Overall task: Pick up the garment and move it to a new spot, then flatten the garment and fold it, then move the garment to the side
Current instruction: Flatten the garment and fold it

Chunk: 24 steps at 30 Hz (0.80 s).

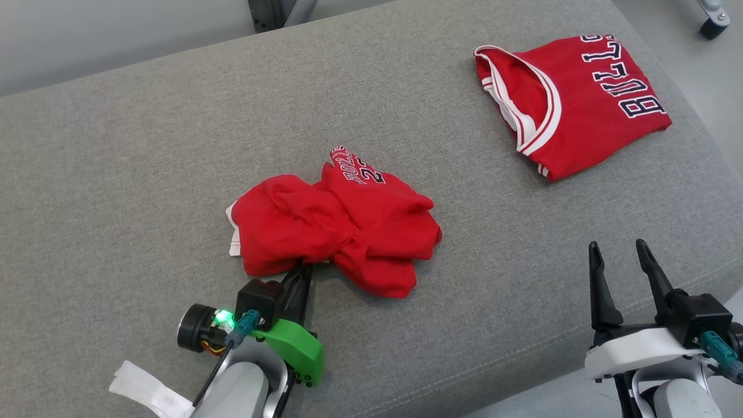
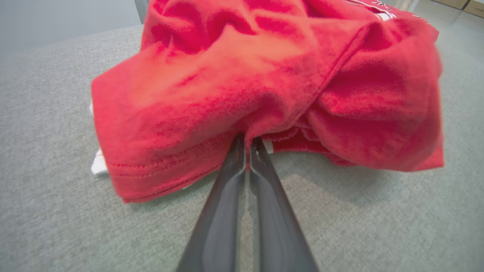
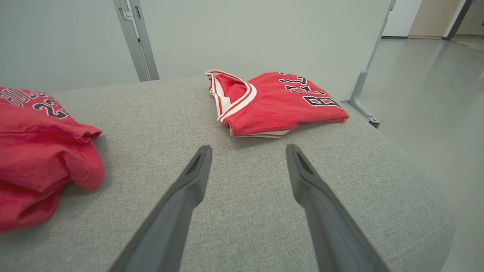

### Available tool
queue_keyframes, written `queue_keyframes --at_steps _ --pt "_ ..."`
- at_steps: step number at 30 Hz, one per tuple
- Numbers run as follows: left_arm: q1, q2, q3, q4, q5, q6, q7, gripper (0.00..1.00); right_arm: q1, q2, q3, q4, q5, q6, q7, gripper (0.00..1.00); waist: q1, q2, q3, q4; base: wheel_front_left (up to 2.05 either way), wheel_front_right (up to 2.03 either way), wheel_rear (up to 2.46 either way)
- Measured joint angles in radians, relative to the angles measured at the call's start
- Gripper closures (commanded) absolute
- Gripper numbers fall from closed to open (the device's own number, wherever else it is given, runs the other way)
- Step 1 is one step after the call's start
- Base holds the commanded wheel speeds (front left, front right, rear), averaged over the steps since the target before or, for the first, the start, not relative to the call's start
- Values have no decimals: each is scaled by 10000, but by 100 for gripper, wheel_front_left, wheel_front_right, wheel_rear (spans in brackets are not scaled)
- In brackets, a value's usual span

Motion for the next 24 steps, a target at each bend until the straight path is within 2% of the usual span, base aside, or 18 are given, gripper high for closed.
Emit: queue_keyframes --at_steps 4,12,13,24 --pt "-21 42 240 -454 -184 31 -23 100 -2 0 8 27 19 0 0 0 0 0 -24 -15 0 0 0" --pt "768 815 1580 -3710 -640 445 -46 100 154 0 -151 77 27 0 0 0 0 0 -309 142 0 0 0" --pt "768 815 1580 -3710 -640 445 -46 100 154 0 -151 77 27 0 0 0 0 0 -309 142 0 0 0" --pt "1422 2723 2847 -8343 -934 646 1787 100 280 2 -130 125 10 0 0 0 0 0 -908 587 0 0 0"
